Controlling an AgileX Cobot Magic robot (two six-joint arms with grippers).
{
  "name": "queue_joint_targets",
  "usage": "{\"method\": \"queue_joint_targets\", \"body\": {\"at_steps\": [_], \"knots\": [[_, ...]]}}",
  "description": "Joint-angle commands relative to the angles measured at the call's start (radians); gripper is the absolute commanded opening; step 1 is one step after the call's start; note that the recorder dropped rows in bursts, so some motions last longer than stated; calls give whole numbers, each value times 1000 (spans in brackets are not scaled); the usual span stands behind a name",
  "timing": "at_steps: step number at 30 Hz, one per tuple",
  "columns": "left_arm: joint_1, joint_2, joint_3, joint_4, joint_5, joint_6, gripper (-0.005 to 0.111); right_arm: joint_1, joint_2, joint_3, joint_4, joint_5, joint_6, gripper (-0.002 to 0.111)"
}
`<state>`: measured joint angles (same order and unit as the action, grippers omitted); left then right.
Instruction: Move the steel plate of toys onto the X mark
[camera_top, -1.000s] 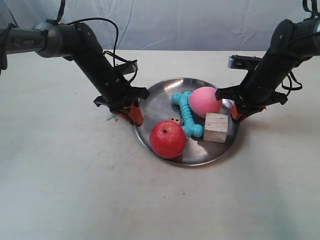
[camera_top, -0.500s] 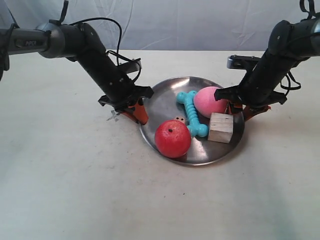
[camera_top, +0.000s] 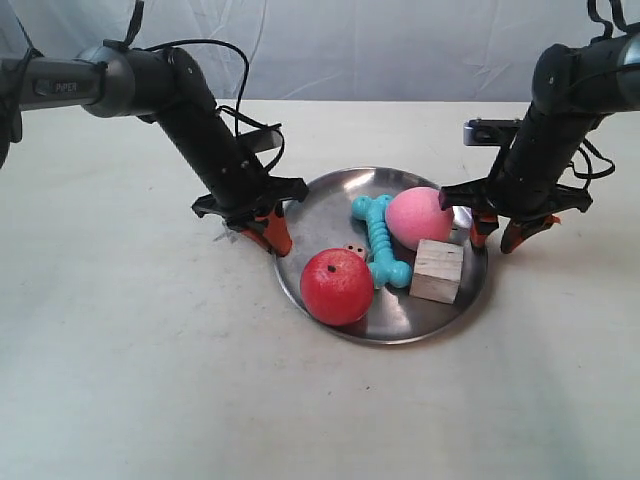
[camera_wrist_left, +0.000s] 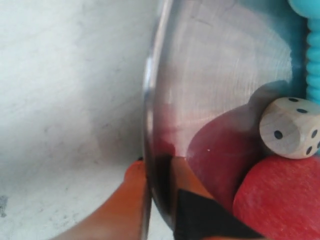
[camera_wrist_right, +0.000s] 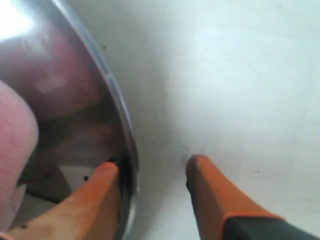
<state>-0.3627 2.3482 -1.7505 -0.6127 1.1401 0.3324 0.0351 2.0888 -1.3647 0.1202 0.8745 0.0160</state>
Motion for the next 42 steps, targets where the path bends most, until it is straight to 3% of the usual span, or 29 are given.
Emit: {"method": "queue_joint_targets", "body": {"at_steps": [1, 8, 18, 26, 38, 42], "knots": [[-7, 1, 3, 56, -7, 18, 0, 0, -2, -8, -15, -9, 22, 43], [-7, 1, 3, 0, -11, 18, 0, 0, -19, 33, 107, 30, 49, 43], [-7, 1, 3, -1, -34, 14, 0, 0, -155, 302, 158, -162, 92, 43], [-7, 1, 3, -3, -32, 5, 0, 0, -222, 493, 360, -360, 90, 43], [-7, 1, 3, -3, -40, 5, 0, 0, -222, 535, 469, -509, 90, 43], [-7, 1, 3, -3, -40, 5, 10, 0, -222, 535, 469, -522, 90, 43]]}}
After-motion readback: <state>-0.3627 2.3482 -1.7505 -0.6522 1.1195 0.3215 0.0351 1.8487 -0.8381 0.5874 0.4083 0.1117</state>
